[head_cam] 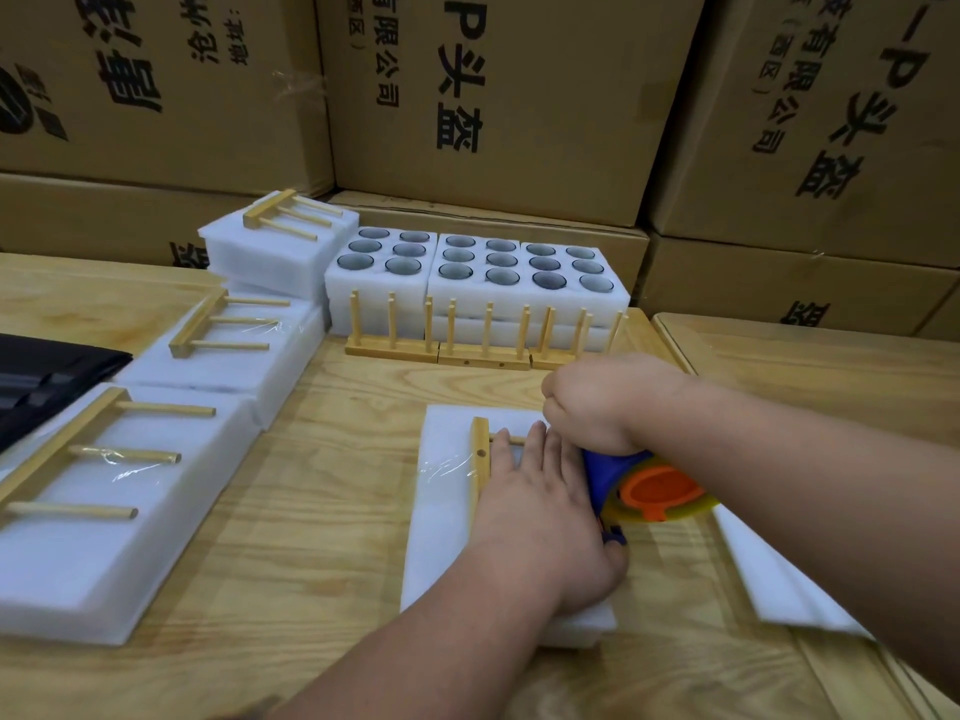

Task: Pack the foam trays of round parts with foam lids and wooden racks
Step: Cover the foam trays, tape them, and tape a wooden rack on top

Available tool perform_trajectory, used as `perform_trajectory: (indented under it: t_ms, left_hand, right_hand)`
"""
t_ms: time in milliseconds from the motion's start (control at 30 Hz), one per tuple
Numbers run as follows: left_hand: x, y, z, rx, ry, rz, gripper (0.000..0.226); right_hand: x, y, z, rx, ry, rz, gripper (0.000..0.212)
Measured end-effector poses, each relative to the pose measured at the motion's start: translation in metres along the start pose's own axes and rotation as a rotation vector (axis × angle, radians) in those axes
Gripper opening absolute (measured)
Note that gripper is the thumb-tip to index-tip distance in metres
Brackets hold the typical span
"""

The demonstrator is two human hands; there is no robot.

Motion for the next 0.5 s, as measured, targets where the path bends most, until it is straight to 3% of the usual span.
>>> perform_trajectory:
  t_ms: [500]
  left_hand:
    - [-0.002, 0.002, 0.001, -0.022, -0.044, -0.004, 0.094]
  right_hand:
    - [0.004, 0.006, -0.006, 0.056, 0.025, -0.038, 0.026]
Point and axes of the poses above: each hand's wrist, its own z-axis towards the middle knuckle, its own x-axis out of the palm, y = z × x, the point moved 9 cm from there along z, towards the middle knuckle, and after that the axes turned 10 degrees about z, right-handed, at the moved point
